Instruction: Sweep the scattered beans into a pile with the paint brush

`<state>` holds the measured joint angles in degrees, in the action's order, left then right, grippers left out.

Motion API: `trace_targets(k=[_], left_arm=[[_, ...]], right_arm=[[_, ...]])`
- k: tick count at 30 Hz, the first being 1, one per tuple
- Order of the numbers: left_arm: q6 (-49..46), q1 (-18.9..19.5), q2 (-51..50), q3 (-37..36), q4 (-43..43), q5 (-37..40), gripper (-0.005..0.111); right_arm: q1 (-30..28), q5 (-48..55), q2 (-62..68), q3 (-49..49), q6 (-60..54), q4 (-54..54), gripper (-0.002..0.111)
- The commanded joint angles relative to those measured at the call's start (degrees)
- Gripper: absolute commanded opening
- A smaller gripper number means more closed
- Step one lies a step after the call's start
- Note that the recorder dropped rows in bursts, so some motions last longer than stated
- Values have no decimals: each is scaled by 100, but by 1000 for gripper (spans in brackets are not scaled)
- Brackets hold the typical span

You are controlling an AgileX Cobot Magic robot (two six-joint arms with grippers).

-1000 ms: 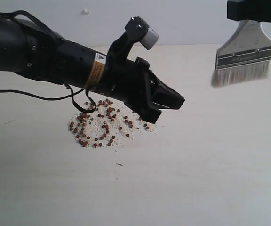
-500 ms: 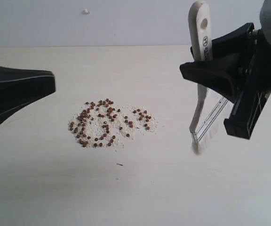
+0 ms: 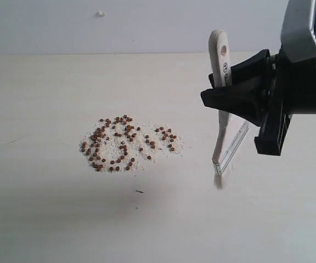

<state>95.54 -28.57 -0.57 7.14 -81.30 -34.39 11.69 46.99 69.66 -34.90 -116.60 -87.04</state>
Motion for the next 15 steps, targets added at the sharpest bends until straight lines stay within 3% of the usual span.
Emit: trace_targets(k=[1, 4, 15], left_arm=[[590, 4, 57, -30, -406, -249, 0], [599, 4, 57, -33, -510, -464, 0], [569, 4, 57, -33, -678, -504, 0]], right_arm=[[-856, 1354, 624, -189, -407, -290, 0], [-1332, 2297, 1274, -426, -406, -39, 0], [-1615, 2297, 2564, -549, -220, -302, 0]])
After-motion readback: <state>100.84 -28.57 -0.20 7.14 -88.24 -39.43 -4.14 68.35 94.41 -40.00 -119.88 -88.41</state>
